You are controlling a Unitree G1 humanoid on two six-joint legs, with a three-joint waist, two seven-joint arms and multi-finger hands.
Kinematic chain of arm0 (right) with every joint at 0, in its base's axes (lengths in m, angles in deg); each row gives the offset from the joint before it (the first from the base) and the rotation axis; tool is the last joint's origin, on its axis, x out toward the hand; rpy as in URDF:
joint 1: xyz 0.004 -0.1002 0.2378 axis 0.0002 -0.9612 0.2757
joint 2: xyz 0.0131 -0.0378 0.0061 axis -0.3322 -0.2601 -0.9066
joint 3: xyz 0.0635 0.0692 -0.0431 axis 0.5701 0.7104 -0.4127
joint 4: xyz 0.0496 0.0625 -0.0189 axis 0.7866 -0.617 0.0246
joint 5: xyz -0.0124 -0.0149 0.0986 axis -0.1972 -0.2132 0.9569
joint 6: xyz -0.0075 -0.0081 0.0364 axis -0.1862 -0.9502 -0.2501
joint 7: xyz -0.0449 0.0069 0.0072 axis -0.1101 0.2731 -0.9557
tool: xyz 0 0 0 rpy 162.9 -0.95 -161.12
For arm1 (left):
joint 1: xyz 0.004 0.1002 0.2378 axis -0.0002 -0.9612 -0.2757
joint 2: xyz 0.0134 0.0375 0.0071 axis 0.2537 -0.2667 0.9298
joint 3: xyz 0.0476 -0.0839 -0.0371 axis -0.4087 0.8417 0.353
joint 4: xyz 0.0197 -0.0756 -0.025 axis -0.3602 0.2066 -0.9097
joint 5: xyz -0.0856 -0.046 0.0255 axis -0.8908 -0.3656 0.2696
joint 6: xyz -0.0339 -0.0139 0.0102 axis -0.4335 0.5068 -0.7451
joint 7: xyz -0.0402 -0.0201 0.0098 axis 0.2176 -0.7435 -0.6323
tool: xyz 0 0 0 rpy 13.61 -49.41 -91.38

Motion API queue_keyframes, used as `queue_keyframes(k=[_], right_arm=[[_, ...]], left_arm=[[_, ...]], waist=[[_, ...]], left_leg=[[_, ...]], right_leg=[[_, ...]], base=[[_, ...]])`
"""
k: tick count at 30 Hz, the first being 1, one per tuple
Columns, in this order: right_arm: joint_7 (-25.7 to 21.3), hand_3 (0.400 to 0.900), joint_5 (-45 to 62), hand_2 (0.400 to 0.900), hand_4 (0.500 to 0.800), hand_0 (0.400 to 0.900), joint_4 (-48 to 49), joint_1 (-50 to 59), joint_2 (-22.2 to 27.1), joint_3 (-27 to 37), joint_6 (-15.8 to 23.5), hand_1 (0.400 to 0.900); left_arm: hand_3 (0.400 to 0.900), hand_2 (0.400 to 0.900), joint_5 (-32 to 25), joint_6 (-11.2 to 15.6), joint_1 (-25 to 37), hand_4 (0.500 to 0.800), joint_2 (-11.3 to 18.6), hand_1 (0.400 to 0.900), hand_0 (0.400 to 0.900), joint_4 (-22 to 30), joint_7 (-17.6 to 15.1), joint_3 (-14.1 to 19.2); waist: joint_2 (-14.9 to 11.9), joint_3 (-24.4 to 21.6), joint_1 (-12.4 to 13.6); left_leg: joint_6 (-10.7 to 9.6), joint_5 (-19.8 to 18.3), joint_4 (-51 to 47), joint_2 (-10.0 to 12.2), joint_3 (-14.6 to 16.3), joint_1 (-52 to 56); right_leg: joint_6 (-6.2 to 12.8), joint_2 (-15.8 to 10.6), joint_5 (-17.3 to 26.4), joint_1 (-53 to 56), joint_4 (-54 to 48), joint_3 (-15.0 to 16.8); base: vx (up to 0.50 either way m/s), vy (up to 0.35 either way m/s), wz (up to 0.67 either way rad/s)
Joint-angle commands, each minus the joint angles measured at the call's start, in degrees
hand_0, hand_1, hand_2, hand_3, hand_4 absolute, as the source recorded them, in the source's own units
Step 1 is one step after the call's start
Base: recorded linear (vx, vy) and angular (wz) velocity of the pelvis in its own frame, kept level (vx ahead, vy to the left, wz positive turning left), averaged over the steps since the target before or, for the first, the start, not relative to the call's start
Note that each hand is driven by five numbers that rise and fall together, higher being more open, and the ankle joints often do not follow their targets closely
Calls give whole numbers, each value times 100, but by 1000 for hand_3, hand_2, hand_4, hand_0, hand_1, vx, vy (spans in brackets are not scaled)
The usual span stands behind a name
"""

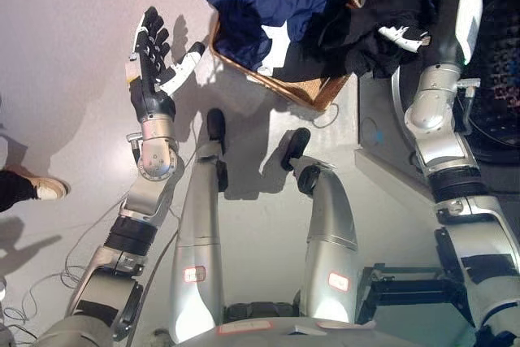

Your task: Put the clothes in the basket into the washing machine.

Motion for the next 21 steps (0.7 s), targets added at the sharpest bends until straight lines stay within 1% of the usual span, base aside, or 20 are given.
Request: queue_keyframes(k=[1, 2, 3, 4, 7, 9, 12, 13, 14, 15, 16, 17, 18, 19, 20, 21], right_arm=[[-784, 400, 367, 400, 500, 400, 138, -337, 61, 646, 529, 400], [-808, 400, 423, 400, 500, 400, 62, -347, 60, 705, 532, 400], [-933, 400, 492, 400, 500, 400, -88, -311, 66, 785, 552, 400], [-934, 400, 493, 400, 500, 400, -91, -310, 66, 784, 554, 400], [-1265, 400, 510, 400, 500, 400, -661, -164, 305, 927, 472, 400], [-1495, 400, 482, 400, 500, 400, -1188, -71, 569, 951, 378, 400], [-1539, 400, 659, 400, 500, 400, -2053, 110, 875, 849, 252, 400], [-1676, 400, 770, 400, 500, 400, -2539, 200, 1005, 837, 156, 400], [-1675, 400, 781, 400, 500, 400, -2570, 227, 1018, 816, 173, 400], [-1899, 400, 882, 400, 500, 400, -3009, 329, 1108, 830, 80, 400], [-1897, 400, 892, 400, 500, 400, -3040, 355, 1120, 809, 97, 400], [-2085, 400, 816, 400, 500, 400, -3555, 434, 1302, 666, -132, 400], [-2078, 400, 725, 400, 500, 400, -3733, 480, 1388, 547, -207, 400], [-2074, 400, 727, 400, 500, 400, -3760, 511, 1399, 521, -200, 400], [-1899, 400, 415, 400, 500, 400, -4122, 477, 1636, 198, -463, 400], [-1902, 400, 314, 400, 500, 400, -4252, 502, 1769, 95, -539, 400]], left_arm=[[900, 900, 307, 386, -418, 800, -227, 900, 900, 85, 12, 150], [900, 900, 305, 392, -416, 800, -213, 900, 900, 78, 28, 154], [900, 900, 302, 404, -411, 800, -201, 900, 900, 61, 36, 149], [900, 900, 302, 405, -411, 800, -201, 900, 900, 60, 36, 149], [900, 900, 302, 431, -415, 800, -160, 900, 900, 91, 63, 78], [900, 900, 297, 440, -427, 800, -144, 900, 900, 106, 90, 14], [900, 900, 283, 451, -387, 800, -98, 900, 900, 121, 135, -119], [900, 900, 279, 434, -381, 800, -76, 900, 900, 123, 120, -205], [900, 900, 279, 436, -375, 800, -84, 900, 900, 120, 118, -202], [900, 900, 302, 417, -375, 800, -63, 900, 900, 152, 88, -311], [900, 900, 304, 417, -371, 800, -71, 900, 900, 150, 84, -310], [900, 900, 318, 405, -361, 800, -16, 900, 900, 174, 107, -462], [900, 900, 311, 414, -372, 800, -3, 900, 900, 188, 122, -506], [900, 900, 310, 416, -374, 800, -13, 900, 900, 189, 122, -501], [900, 900, 319, 438, -372, 800, 79, 900, 900, 236, 169, -590], [900, 900, 315, 444, -388, 800, 91, 900, 900, 286, 191, -586]], waist=[[79, -985, -91], [92, -995, -92], [112, -1015, -89], [111, -1014, -88], [189, -1050, -74], [259, -1078, -43], [334, -1096, -14], [386, -1106, 10], [395, -1114, 6], [452, -1132, 42], [458, -1141, 41], [508, -1200, 103], [529, -1208, 121], [539, -1213, 117], [557, -1223, 158], [569, -1231, 164]], left_leg=[[-136, -415, -237, 83, -327, -56], [-133, -415, -242, 85, -309, -42], [-125, -424, -254, 93, -281, -23], [-125, -425, -255, 94, -279, -22], [-102, -487, -169, 76, -227, -62], [-99, -514, -97, 51, -233, -111], [-118, -527, -3, 43, -239, -207], [-124, -531, 51, 25, -248, -291], [-124, -535, 61, 25, -250, -310], [-129, -533, 91, 19, -253, -365], [-128, -537, 101, 19, -252, -384], [-172, -748, 190, 14, -285, -361], [-176, -760, 221, 15, -283, -386], [-176, -763, 227, 16, -282, -394], [-190, -765, 286, 13, -274, -428], [-196, -769, 307, 18, -264, -456]], right_leg=[[400, 154, 413, -482, -266, 3], [402, 164, 417, -478, -275, 18], [405, 173, 413, -479, -273, 40], [405, 173, 413, -480, -273, 42], [392, 183, 352, -543, -192, 110], [380, 184, 311, -625, -93, 144], [359, 146, 280, -713, -18, 173], [359, 126, 270, -789, 28, 187], [359, 125, 267, -807, 36, 187], [364, 96, 269, -888, 96, 198], [364, 96, 266, -907, 104, 201], [434, 95, 63, -913, 251, 252], [437, 84, 56, -931, 283, 260], [437, 84, 54, -940, 287, 261], [435, 73, 53, -979, 346, 281], [438, 64, 50, -997, 363, 280]], base=[[23, 18, -13], [16, 19, -11], [15, 14, -7], [18, 5, -5], [7, -1, -1], [0, 0, 0], [19, -21, 7], [19, -31, 8], [25, -26, 8], [0, 0, 0], [139, -29, 1], [134, -28, -1], [134, -28, -1], [0, 0, 0], [0, 0, 0], [0, 0, 0]])
